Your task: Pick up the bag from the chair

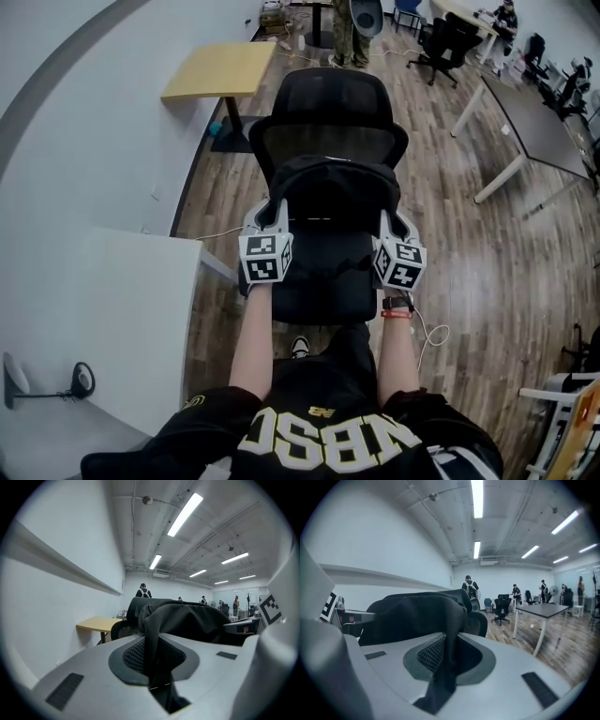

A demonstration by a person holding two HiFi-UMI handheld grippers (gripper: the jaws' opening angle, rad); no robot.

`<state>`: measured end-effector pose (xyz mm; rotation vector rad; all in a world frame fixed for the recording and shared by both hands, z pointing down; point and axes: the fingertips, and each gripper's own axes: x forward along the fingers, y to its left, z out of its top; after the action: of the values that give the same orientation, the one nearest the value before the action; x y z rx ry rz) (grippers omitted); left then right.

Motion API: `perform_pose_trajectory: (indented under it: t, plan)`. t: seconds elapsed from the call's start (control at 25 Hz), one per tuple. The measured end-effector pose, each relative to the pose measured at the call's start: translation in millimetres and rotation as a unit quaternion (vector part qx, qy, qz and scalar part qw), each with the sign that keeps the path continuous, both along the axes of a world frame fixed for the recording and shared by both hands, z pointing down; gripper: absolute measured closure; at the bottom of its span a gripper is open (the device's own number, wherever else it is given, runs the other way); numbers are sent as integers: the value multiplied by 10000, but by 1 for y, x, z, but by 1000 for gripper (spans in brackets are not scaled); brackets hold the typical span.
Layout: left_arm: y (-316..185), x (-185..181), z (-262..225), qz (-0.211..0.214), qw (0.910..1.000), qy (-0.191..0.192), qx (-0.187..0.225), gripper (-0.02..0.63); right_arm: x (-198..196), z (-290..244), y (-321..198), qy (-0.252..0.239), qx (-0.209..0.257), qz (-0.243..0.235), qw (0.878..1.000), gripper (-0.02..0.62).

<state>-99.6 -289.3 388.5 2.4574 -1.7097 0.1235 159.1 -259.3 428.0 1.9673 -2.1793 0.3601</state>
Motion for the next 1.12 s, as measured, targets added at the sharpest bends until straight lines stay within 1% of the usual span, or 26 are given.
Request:
perform_pose_trajectory:
  t: [0.12,0.36,0.6,0.68,0.84,1.12]
  plan:
    - [10,0,-26,6,9996,92,252,549,1,-28,8,69,288,-7,9996,534]
    - [30,1,-75,0,9967,100,803,549,4,-83,26,233,870,-47,9959,534]
    - [47,5,-103,23,9936,128,1120,549,8,-116,43,352,1252,-52,9915,534]
    - [50,8,-107,38,9931,100,1169,549,11,-121,46,428,1292,-31,9907,534]
    - [55,16,-106,55,9932,64,1160,549,19,-120,52,379,1266,10,9912,534]
    - [60,13,-101,-24,9939,85,1103,549,17,-116,53,288,1226,-167,9919,532]
